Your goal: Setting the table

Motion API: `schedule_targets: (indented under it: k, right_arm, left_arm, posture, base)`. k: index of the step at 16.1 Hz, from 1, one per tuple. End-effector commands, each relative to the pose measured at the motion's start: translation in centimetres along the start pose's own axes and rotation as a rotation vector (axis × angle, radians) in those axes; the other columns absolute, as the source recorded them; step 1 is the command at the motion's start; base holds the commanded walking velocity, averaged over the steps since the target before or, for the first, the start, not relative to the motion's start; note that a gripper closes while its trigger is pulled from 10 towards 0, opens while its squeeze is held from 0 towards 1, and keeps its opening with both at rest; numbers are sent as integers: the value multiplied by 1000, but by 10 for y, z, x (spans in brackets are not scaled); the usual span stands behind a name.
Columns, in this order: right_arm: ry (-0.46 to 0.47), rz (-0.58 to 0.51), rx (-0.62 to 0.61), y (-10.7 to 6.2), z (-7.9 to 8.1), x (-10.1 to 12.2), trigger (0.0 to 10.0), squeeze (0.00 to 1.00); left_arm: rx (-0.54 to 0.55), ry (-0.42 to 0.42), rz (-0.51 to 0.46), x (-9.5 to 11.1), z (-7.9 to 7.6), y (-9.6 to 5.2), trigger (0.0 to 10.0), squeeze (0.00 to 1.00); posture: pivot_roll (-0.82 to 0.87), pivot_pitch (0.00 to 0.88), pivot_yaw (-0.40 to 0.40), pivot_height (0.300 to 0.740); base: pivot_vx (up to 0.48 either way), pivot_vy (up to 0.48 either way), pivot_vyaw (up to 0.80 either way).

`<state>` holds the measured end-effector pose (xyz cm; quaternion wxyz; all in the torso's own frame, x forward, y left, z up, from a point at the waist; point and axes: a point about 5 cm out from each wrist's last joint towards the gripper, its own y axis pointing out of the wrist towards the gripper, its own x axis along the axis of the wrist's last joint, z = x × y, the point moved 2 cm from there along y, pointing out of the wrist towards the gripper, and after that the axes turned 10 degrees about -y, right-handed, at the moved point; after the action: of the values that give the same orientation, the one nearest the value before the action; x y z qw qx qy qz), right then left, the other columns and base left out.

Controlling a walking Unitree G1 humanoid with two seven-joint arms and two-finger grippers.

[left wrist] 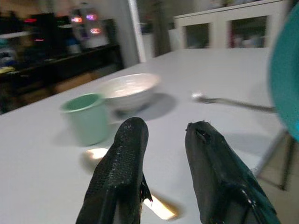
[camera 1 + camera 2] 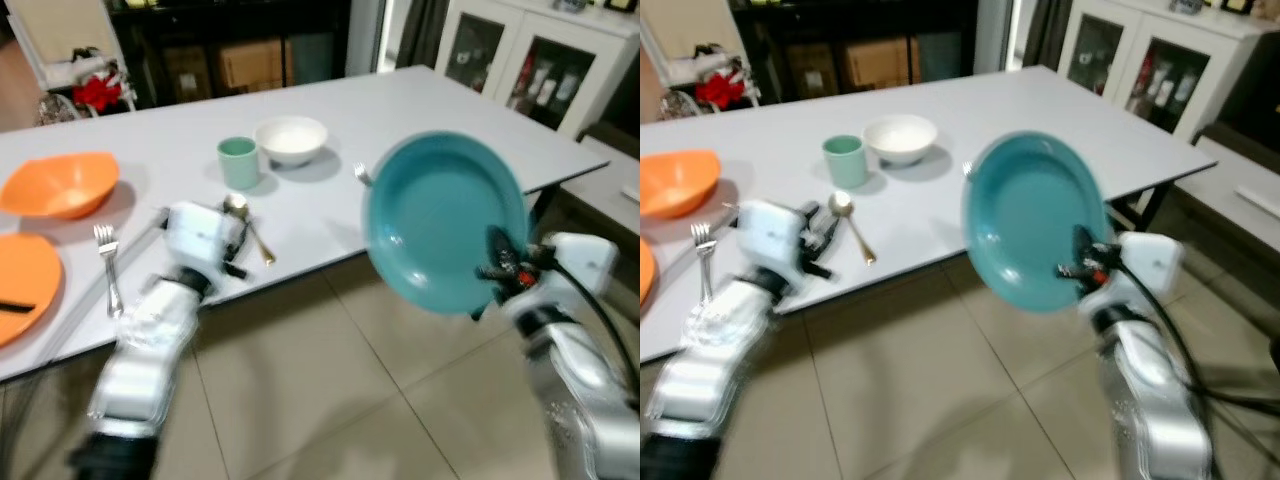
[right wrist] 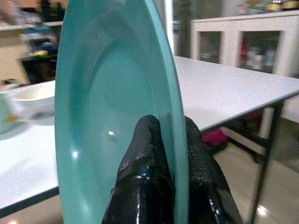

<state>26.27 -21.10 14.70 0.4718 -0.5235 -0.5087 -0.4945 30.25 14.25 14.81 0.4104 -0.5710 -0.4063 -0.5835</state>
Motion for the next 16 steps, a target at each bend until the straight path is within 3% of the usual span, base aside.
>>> schedule_targets:
  k: [1, 3, 5, 8, 16]
  right_arm:
    - [6, -54, 35, 2, 8, 13, 10000, 0]
    - [-41, -53, 42, 2, 10, 12, 10000, 0]
    - [-81, -46, 31, 1, 9, 11, 10000, 0]
    - [-6, -48, 3, 0, 5, 10, 10000, 0]
    - [35, -41, 70, -3, 12, 9, 10000, 0]
  left_arm:
    - [31, 24, -10, 5, 11, -3, 10000, 0]
    - [33, 26, -11, 5, 12, -3, 10000, 0]
    - [29, 25, -10, 5, 11, -3, 10000, 0]
    - [16, 26, -10, 5, 8, -1, 10000, 0]
    - [7, 34, -2, 3, 8, -4, 10000, 0]
  posture:
    - [-30, 0, -17, 740]
    - [-28, 0, -17, 740]
    - [-28, 0, -16, 740]
    - [-31, 0, -12, 740]
    - [-28, 0, -13, 740]
  base:
    - [352, 0, 0]
    - [351, 0, 0]
    - [352, 0, 800]
    - [347, 0, 267]
    - [347, 0, 0]
